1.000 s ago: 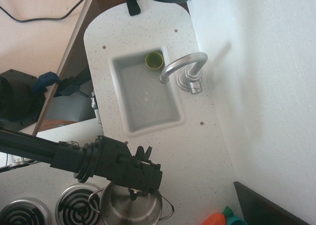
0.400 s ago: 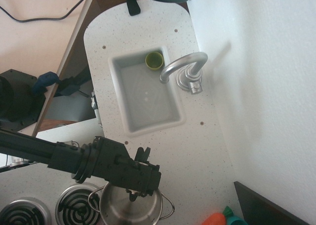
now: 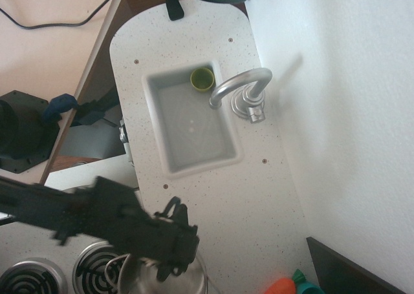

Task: Pick up pot

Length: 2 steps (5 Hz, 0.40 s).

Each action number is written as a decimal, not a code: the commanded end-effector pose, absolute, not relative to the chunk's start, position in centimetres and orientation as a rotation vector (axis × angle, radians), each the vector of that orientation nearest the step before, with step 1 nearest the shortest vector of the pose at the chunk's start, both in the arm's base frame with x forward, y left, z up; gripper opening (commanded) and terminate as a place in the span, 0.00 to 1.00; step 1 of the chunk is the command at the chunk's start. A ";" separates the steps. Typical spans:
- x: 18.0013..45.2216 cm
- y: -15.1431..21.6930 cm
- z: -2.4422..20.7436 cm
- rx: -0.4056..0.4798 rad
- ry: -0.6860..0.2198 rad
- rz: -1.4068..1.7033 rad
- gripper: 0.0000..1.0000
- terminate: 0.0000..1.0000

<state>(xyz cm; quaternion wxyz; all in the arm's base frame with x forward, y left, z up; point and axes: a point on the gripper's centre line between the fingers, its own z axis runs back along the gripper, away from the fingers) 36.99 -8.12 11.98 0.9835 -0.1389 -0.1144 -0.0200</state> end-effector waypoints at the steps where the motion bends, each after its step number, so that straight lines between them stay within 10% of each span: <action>1: 37.9 -8.7 17.4 -0.304 -0.394 -0.084 0.00 0.00; 2: 37.8 -8.8 16.8 -0.301 -0.372 -0.081 0.00 0.00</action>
